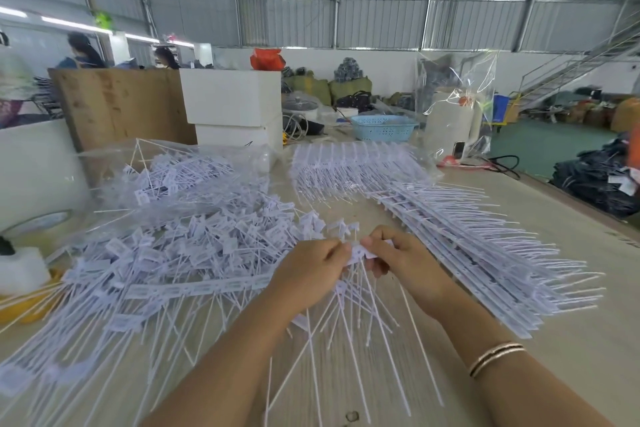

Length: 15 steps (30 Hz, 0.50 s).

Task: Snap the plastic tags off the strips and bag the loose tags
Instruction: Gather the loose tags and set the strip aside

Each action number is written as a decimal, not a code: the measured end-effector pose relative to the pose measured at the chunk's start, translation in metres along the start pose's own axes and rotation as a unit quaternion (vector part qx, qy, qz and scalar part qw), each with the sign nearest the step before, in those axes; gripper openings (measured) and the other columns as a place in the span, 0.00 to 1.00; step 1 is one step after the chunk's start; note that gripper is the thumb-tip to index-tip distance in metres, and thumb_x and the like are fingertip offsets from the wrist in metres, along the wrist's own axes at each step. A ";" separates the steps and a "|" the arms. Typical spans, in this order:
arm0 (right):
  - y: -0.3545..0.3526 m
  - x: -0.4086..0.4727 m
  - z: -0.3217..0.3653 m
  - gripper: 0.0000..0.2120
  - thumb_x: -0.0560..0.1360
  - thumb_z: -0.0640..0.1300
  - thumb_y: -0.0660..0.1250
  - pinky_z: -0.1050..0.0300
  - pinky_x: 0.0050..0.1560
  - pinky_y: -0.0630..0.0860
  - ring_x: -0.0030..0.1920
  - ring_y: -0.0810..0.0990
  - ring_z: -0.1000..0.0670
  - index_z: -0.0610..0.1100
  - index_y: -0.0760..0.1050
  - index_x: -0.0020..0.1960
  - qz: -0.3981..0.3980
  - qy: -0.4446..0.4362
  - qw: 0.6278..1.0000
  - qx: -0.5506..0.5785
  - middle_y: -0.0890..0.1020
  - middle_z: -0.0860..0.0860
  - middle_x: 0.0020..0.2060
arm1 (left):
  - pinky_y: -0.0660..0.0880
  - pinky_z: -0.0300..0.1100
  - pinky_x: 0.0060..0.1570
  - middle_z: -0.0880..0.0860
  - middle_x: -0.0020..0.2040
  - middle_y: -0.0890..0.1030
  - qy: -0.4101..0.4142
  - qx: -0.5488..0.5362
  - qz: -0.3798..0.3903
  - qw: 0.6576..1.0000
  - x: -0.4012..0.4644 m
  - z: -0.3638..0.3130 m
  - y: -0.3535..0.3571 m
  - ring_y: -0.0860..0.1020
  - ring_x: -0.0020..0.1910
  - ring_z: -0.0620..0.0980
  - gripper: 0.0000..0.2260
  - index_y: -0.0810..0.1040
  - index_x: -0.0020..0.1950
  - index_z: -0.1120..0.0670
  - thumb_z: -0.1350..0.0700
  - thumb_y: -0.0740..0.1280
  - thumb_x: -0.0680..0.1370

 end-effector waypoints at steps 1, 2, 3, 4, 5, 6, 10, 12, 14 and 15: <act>0.002 0.000 0.001 0.13 0.78 0.46 0.64 0.64 0.35 0.70 0.29 0.72 0.52 0.42 0.71 0.36 0.011 -0.001 1.000 -0.004 0.78 0.50 0.28 | 0.73 0.45 0.39 0.52 0.34 0.80 -0.008 -0.003 0.003 1.000 -0.001 0.001 0.000 0.75 0.31 0.50 0.18 0.74 0.35 0.50 0.45 0.56 0.81; 0.004 -0.001 0.002 0.13 0.78 0.46 0.64 0.65 0.35 0.70 0.29 0.73 0.52 0.43 0.71 0.36 0.027 -0.003 1.000 -0.010 0.78 0.50 0.28 | 0.71 0.43 0.37 0.52 0.31 0.78 -0.009 -0.021 -0.005 1.000 -0.002 0.002 -0.002 0.73 0.29 0.49 0.20 0.74 0.34 0.53 0.45 0.56 0.81; 0.007 -0.002 0.004 0.12 0.78 0.45 0.64 0.65 0.35 0.70 0.30 0.73 0.52 0.44 0.72 0.36 0.046 -0.005 0.999 -0.018 0.77 0.49 0.29 | 0.69 0.42 0.35 0.49 0.28 0.75 -0.007 -0.048 -0.017 0.999 -0.002 0.001 -0.005 0.71 0.27 0.47 0.20 0.74 0.33 0.54 0.45 0.57 0.81; 0.009 -0.003 0.006 0.11 0.78 0.44 0.64 0.66 0.35 0.70 0.30 0.73 0.52 0.44 0.72 0.37 0.064 -0.011 0.998 -0.027 0.77 0.49 0.29 | 0.67 0.40 0.34 0.46 0.26 0.72 -0.006 -0.076 -0.028 0.997 -0.002 0.001 -0.007 0.69 0.26 0.45 0.20 0.75 0.34 0.55 0.46 0.58 0.80; 0.011 -0.005 0.008 0.11 0.78 0.44 0.64 0.66 0.36 0.70 0.31 0.74 0.53 0.44 0.73 0.37 0.079 -0.019 0.996 -0.035 0.77 0.49 0.30 | 0.67 0.39 0.33 0.45 0.26 0.72 -0.005 -0.102 -0.030 0.994 -0.003 0.000 -0.009 0.69 0.26 0.44 0.19 0.77 0.36 0.56 0.46 0.58 0.80; 0.013 -0.006 0.009 0.10 0.78 0.42 0.65 0.66 0.37 0.71 0.32 0.74 0.53 0.44 0.75 0.38 0.086 -0.026 0.995 -0.039 0.77 0.49 0.30 | 0.67 0.38 0.33 0.46 0.27 0.72 -0.006 -0.120 -0.025 0.992 -0.003 0.000 -0.008 0.69 0.26 0.43 0.19 0.79 0.39 0.57 0.47 0.59 0.80; 0.015 -0.005 0.013 0.06 0.77 0.40 0.66 0.58 0.40 0.72 0.34 0.74 0.52 0.44 0.78 0.42 0.047 -0.075 0.995 -0.051 0.77 0.50 0.32 | 0.64 0.32 0.28 0.45 0.25 0.69 -0.020 -0.185 -0.041 0.982 -0.003 0.001 -0.010 0.67 0.23 0.40 0.16 0.78 0.36 0.53 0.49 0.60 0.80; 0.016 -0.003 0.012 0.05 0.77 0.40 0.66 0.55 0.41 0.71 0.35 0.74 0.51 0.44 0.78 0.43 0.015 -0.108 0.992 -0.061 0.77 0.49 0.33 | 0.63 0.30 0.27 0.44 0.24 0.68 -0.030 -0.224 -0.057 0.972 -0.004 0.002 -0.011 0.66 0.23 0.40 0.15 0.79 0.39 0.55 0.50 0.60 0.81; 0.018 -0.003 0.014 0.05 0.77 0.39 0.65 0.56 0.40 0.71 0.34 0.73 0.50 0.43 0.78 0.43 -0.004 -0.139 0.989 -0.060 0.77 0.48 0.33 | 0.64 0.33 0.29 0.44 0.24 0.67 -0.035 -0.246 -0.059 0.967 -0.004 0.002 -0.011 0.66 0.24 0.41 0.17 0.78 0.40 0.59 0.49 0.59 0.81; 0.018 -0.003 0.016 0.06 0.78 0.38 0.64 0.57 0.39 0.71 0.33 0.73 0.51 0.43 0.78 0.43 -0.016 -0.157 0.986 -0.045 0.77 0.49 0.33 | 0.64 0.35 0.31 0.44 0.23 0.67 -0.038 -0.258 -0.060 0.964 -0.004 0.003 -0.011 0.66 0.24 0.41 0.18 0.78 0.37 0.57 0.48 0.59 0.81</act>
Point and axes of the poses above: each hand's wrist, its own x-axis towards the middle knuckle, its own y-axis out of the palm, z = x × y, the point moved 7 cm from there along x, towards the middle knuckle
